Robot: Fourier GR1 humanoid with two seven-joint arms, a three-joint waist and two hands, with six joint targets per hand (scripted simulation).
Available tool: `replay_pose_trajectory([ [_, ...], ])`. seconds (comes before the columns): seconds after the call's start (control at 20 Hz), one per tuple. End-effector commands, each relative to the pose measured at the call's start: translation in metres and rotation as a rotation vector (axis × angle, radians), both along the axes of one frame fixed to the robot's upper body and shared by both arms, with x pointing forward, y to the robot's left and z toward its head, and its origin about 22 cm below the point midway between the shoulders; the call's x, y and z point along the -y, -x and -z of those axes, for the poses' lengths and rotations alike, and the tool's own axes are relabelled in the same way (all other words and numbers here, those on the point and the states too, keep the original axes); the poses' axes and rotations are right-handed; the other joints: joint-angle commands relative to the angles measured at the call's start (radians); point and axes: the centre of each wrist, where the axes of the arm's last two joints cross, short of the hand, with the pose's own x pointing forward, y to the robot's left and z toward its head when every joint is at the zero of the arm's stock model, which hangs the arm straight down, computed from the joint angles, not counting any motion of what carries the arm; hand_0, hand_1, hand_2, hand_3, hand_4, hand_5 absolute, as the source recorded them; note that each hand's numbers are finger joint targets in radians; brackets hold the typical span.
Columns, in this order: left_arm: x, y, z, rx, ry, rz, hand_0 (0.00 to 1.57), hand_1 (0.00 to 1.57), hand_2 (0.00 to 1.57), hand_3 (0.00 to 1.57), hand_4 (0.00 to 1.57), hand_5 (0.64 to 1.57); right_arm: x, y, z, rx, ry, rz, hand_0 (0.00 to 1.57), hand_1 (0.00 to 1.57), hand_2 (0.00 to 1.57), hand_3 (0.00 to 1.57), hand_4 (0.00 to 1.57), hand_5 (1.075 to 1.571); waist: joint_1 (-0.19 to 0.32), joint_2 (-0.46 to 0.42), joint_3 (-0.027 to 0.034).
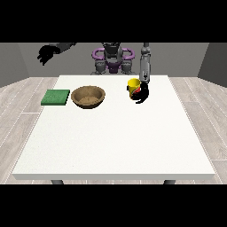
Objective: Pick the cup and pour the ball into the bowl, then pick the bowl and place it on the pad
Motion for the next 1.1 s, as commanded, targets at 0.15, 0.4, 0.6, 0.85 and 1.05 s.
replay_pose_trajectory([
  [0.15, 0.016, -0.023, -0.017, -0.084, -0.135, -0.023, 1.28, 1.28, 1.57, 1.57, 1.41, 1.413, 0.037, -0.004, 0.002, -0.072, -0.027, 0.035, 0.00, 0.00, 0.00, 0.18, 0.63, 1.566, 0.022, -0.079, -0.0060],
  [0.4, 0.070, -0.026, -0.021, -0.185, -0.352, 0.003, 1.29, 1.29, 1.57, 1.57, 1.41, 1.467, 0.054, 0.004, 0.035, -0.232, -0.039, 0.060, 0.00, 0.00, 0.00, 0.31, 0.63, 1.563, 0.042, -0.251, -0.0030],
  [0.6, 0.070, -0.035, -0.027, -0.137, -0.712, -0.048, 1.35, 1.35, 1.57, 1.57, 1.42, 1.540, 0.059, 0.000, 0.035, -0.267, -0.024, 0.056, 0.00, 0.00, 0.00, 0.24, 0.65, 1.564, 0.030, -0.269, 0.0013],
  [0.85, 0.108, -0.039, -0.026, -0.177, -1.011, -0.015, 1.35, 1.35, 1.57, 1.57, 1.44, 1.540, 0.072, 0.003, 0.058, -0.347, -0.052, 0.100, 0.00, 0.00, 0.00, 0.08, 0.68, 1.561, 0.089, -0.345, 0.0012],
  [1.05, 0.163, -0.045, -0.046, -0.218, -1.055, 0.011, 1.35, 1.35, 1.57, 1.57, 1.44, 1.540, 0.096, 0.012, 0.068, -0.328, -0.069, 0.134, 0.00, 0.00, 0.00, 0.00, 0.69, 1.560, 0.125, -0.331, -0.0042],
])
